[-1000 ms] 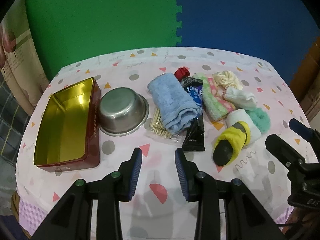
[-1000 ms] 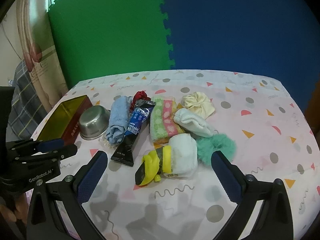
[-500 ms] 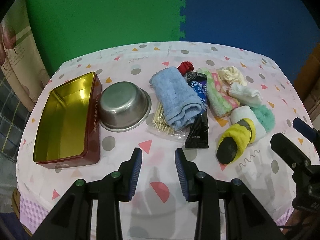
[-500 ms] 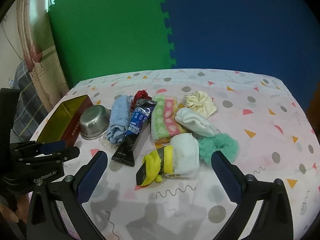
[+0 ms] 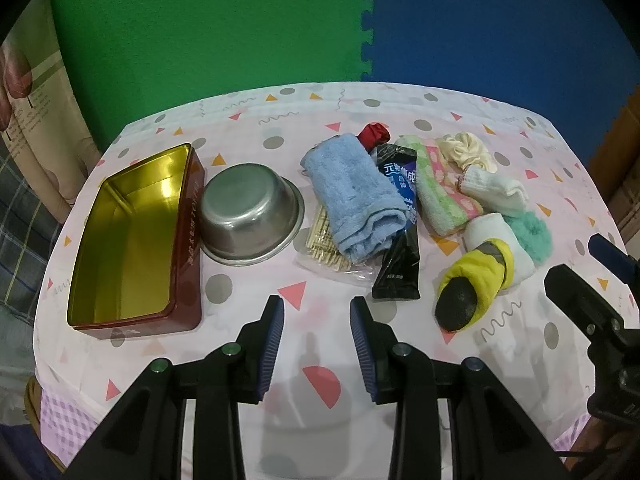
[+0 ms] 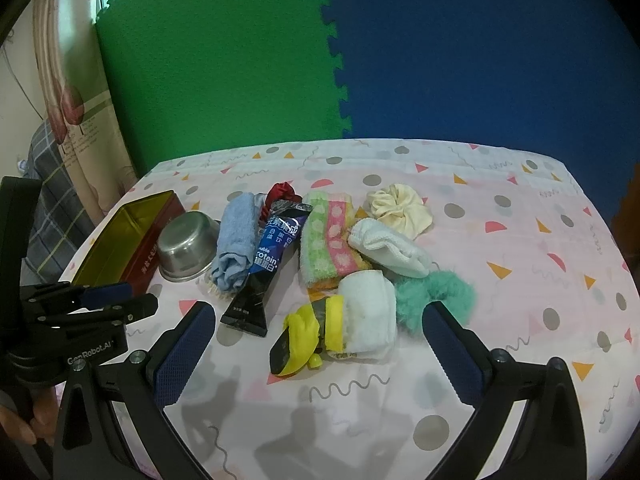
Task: Organize soft objects
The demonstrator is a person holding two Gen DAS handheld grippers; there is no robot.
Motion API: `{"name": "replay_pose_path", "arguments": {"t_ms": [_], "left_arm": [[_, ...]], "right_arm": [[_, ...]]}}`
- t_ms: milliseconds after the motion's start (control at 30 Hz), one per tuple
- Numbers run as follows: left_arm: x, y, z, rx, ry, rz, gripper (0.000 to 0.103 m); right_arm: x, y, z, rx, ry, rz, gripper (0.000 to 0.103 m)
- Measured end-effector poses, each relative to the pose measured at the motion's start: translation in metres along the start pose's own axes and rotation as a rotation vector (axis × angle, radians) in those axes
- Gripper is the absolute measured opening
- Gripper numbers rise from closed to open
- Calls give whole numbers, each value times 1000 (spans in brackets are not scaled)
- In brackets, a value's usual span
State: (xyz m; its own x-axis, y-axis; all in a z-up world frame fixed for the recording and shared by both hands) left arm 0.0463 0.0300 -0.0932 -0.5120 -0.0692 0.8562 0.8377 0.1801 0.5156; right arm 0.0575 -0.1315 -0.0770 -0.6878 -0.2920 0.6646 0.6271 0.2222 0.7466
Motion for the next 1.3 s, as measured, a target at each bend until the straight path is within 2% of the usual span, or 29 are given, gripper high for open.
{"name": "replay_pose_path", "arguments": {"t_ms": [967, 1300], "left_arm": [[-5, -3, -4, -7, 5, 17, 35], [-12, 0, 3, 4, 11, 29, 35]], "right_arm": [[-6, 5, 4, 26, 10, 2, 103], [-19, 10, -24, 85, -26, 19, 100]]}}
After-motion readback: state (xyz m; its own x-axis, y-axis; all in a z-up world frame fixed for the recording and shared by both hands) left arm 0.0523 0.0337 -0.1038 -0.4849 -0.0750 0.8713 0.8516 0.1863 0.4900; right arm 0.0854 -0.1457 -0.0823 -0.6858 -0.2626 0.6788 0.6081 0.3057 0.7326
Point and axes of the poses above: each gripper's, at about its wrist camera, not at the fingertips, and x roughly against the way its jaws point, z to its left, y to its top, the point moved 8 cm from there along -x, roughly the way its jaws point, and after that the axes turned 10 degrees about x, right-handed, at the moved point
